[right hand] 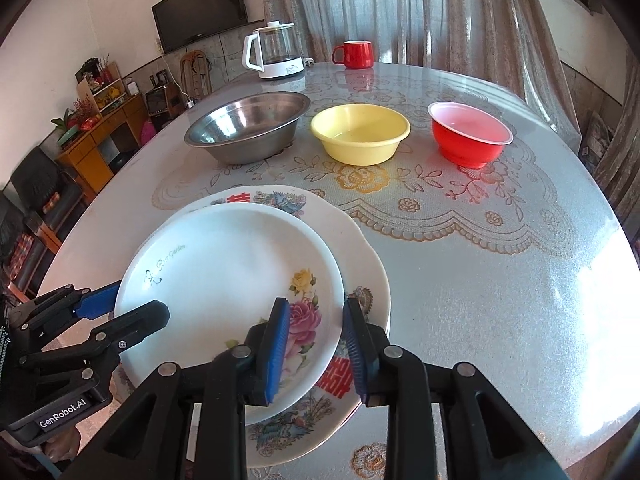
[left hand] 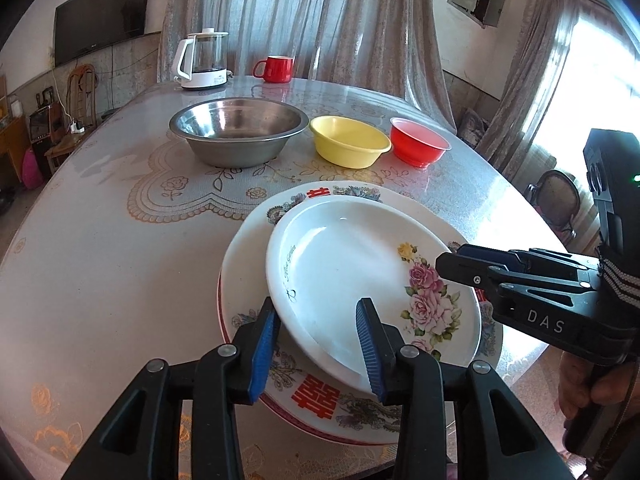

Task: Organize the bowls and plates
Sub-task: 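Lower the pink-rose plate onto the double-happiness plate and open the left gripper, then withdraw the open left gripper from the plate stack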

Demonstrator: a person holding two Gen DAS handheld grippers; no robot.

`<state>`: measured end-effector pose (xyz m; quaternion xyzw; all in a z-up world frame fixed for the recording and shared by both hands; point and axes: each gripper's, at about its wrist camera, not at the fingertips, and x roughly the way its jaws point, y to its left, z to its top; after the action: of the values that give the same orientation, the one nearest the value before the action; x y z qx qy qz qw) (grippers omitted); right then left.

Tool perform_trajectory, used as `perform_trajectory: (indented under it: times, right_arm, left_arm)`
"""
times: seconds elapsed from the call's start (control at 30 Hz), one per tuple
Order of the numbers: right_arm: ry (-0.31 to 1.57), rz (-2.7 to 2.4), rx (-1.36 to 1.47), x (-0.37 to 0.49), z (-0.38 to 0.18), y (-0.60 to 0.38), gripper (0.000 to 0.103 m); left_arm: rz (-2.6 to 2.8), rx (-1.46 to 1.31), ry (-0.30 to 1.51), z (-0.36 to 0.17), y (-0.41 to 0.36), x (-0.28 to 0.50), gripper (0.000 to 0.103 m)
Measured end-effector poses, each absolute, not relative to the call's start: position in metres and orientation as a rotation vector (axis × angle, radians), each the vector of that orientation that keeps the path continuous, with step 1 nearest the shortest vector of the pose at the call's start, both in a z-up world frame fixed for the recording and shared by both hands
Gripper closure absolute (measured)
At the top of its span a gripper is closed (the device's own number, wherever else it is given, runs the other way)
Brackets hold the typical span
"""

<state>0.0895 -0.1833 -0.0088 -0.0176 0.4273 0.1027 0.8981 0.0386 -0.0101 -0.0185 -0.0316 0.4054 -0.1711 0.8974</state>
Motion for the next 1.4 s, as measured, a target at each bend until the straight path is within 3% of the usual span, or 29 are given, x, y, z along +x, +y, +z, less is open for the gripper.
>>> perform_trajectory:
  times: [0.57,0.93,1.4]
  right_arm:
    - [0.877,0.205,-0.042,0.086,-0.008,-0.185,0.077]
    - [0.809,0.098,0.113,0.09,0.001,-0.217,0.077]
    - [0.879,0.126,0.219,0.1,-0.018,-0.23,0.079]
  left_arm:
    - [-0.313,-0.092,0.811,-0.009,0.007,0.027,0.06]
    - [-0.251,-0.086,0.817,-0.013,0.014,0.035,0.06]
    - [-0.25,-0.081,0.819,-0.014,0.015,0.034,0.057]
